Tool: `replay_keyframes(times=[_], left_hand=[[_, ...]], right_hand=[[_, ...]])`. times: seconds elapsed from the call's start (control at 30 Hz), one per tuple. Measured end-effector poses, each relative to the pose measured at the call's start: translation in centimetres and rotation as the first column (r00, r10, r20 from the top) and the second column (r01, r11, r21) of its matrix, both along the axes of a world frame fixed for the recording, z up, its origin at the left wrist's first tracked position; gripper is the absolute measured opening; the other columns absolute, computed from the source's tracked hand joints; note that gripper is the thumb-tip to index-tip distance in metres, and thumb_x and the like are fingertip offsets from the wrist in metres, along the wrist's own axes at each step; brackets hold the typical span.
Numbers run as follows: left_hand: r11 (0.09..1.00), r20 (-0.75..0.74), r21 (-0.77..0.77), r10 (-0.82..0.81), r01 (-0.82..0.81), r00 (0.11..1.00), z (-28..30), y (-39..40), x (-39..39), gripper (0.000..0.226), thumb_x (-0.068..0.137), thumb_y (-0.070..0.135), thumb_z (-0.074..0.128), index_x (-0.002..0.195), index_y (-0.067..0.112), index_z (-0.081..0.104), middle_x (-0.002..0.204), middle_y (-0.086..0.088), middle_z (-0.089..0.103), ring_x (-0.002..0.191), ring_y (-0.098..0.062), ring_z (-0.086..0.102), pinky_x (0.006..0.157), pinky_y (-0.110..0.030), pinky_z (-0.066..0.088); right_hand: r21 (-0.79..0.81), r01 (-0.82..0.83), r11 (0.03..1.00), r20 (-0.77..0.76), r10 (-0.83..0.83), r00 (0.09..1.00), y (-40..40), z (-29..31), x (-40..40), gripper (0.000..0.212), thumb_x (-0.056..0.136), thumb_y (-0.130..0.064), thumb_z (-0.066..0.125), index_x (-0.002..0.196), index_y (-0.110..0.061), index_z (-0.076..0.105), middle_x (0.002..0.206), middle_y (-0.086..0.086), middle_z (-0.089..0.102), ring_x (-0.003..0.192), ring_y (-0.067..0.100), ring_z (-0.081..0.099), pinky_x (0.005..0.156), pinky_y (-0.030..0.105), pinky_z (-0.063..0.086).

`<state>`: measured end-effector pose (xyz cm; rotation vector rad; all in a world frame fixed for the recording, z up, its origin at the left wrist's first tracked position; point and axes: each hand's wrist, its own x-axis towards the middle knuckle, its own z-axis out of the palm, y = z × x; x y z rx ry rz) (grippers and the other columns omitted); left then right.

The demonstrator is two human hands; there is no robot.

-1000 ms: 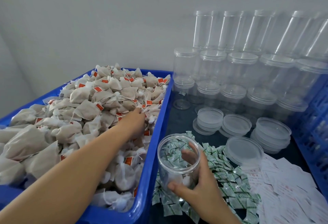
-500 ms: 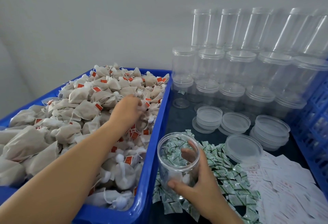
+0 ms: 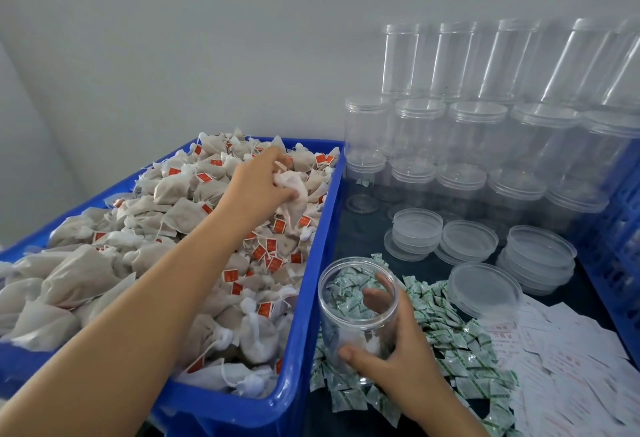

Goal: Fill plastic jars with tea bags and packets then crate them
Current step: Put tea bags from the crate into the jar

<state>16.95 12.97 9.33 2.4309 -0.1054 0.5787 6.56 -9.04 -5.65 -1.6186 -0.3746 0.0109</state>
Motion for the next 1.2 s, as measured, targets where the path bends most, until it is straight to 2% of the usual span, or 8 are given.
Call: replay_keyframes(times=[0.17, 0.3, 0.43, 0.57, 0.73, 0.8, 0.97, 1.2], left_hand=[[0.991, 0.009, 0.07, -0.112, 0.111, 0.994, 3.7, -1.6, -2.1, 0.025, 0.074, 0.02, 0.078, 0.095, 0.025, 0.066, 0.079, 0.012, 0.064, 0.066, -0.002, 0.055, 0.056, -0.01, 0.036], [0.976, -0.007, 0.024, -0.217, 0.217, 0.976, 5.4, -3.0, -4.4, 0.02, 0.074, 0.023, 0.079, 0.077, 0.036, 0.064, 0.073, 0.013, 0.067, 0.061, 0.002, 0.057, 0.056, -0.009, 0.041], [0.927, -0.059, -0.044, -0.376, 0.374, 0.925, 5.6, -4.1, -6.4, 0.016, 0.074, 0.02, 0.078, 0.079, 0.031, 0.068, 0.079, 0.015, 0.069, 0.068, -0.004, 0.063, 0.062, -0.013, 0.051], [0.879, -0.16, 0.018, -0.467, 0.476, 0.869, 4.4, -4.7, -7.3, 0.017, 0.076, 0.021, 0.076, 0.075, 0.034, 0.067, 0.081, 0.017, 0.065, 0.067, 0.002, 0.058, 0.064, -0.013, 0.05], [0.826, -0.31, 0.079, -0.512, 0.558, 0.801, 2.5, -5.0, -7.4, 0.013, 0.08, 0.017, 0.073, 0.083, 0.029, 0.069, 0.083, 0.013, 0.067, 0.077, -0.003, 0.061, 0.074, -0.02, 0.05], [0.79, -0.331, 0.116, -0.541, 0.603, 0.773, 1.8, -5.2, -7.4, 0.011, 0.081, 0.015, 0.071, 0.087, 0.024, 0.07, 0.085, 0.012, 0.068, 0.083, -0.006, 0.062, 0.079, -0.024, 0.049], [0.683, -0.378, 0.255, -0.581, 0.685, 0.72, 0.6, -6.0, -7.4, 0.01, 0.085, 0.016, 0.068, 0.093, 0.022, 0.071, 0.094, 0.013, 0.067, 0.09, 0.001, 0.057, 0.088, -0.022, 0.045], [0.579, -0.444, 0.432, -0.531, 0.692, 0.722, -0.3, -6.7, -7.3, 0.015, 0.086, 0.014, 0.064, 0.098, 0.021, 0.07, 0.102, 0.009, 0.064, 0.096, -0.005, 0.053, 0.09, -0.028, 0.043]], right_hand=[[-0.027, 0.009, 1.0, -0.001, -0.009, 1.0, -0.1, -0.1, -0.1, 0.103, 0.046, -0.065, 0.091, 0.13, -0.071, 0.032, 0.139, -0.021, 0.048, 0.11, -0.016, 0.056, 0.077, 0.003, 0.048], [-0.025, 0.016, 1.0, -0.004, -0.016, 1.0, 0.1, 0.1, -0.2, 0.098, 0.047, -0.059, 0.089, 0.124, -0.077, 0.032, 0.137, -0.025, 0.048, 0.111, -0.016, 0.055, 0.076, 0.005, 0.05], [-0.022, 0.018, 1.0, -0.031, -0.018, 0.999, 0.0, 0.1, -0.2, 0.103, 0.041, -0.072, 0.088, 0.126, -0.077, 0.03, 0.136, -0.03, 0.046, 0.115, -0.015, 0.054, 0.079, 0.008, 0.051], [-0.033, 0.017, 0.999, -0.036, -0.018, 0.999, -0.1, -0.2, -0.1, 0.107, 0.039, -0.077, 0.085, 0.131, -0.074, 0.029, 0.134, -0.033, 0.046, 0.118, -0.015, 0.051, 0.082, 0.008, 0.049], [-0.007, 0.002, 1.0, -0.039, -0.002, 0.999, 0.0, 0.0, 0.0, 0.1, 0.043, -0.071, 0.088, 0.127, -0.071, 0.035, 0.127, -0.036, 0.052, 0.118, -0.011, 0.054, 0.085, 0.012, 0.052], [0.018, -0.025, 1.0, -0.031, 0.026, 0.999, 0.2, 0.2, 0.0, 0.093, 0.05, -0.061, 0.091, 0.129, -0.061, 0.041, 0.123, -0.031, 0.059, 0.114, -0.005, 0.06, 0.083, 0.011, 0.052], [0.041, -0.045, 0.998, -0.079, 0.048, 0.996, 0.1, -0.2, 0.1, 0.114, 0.047, -0.056, 0.094, 0.142, -0.053, 0.032, 0.136, -0.013, 0.059, 0.119, 0.014, 0.064, 0.095, 0.039, 0.057], [0.001, -0.025, 1.0, -0.061, 0.025, 0.998, 0.0, -0.3, 0.3, 0.111, 0.048, -0.06, 0.092, 0.142, -0.056, 0.032, 0.144, -0.018, 0.051, 0.133, 0.009, 0.052, 0.108, 0.045, 0.048]])
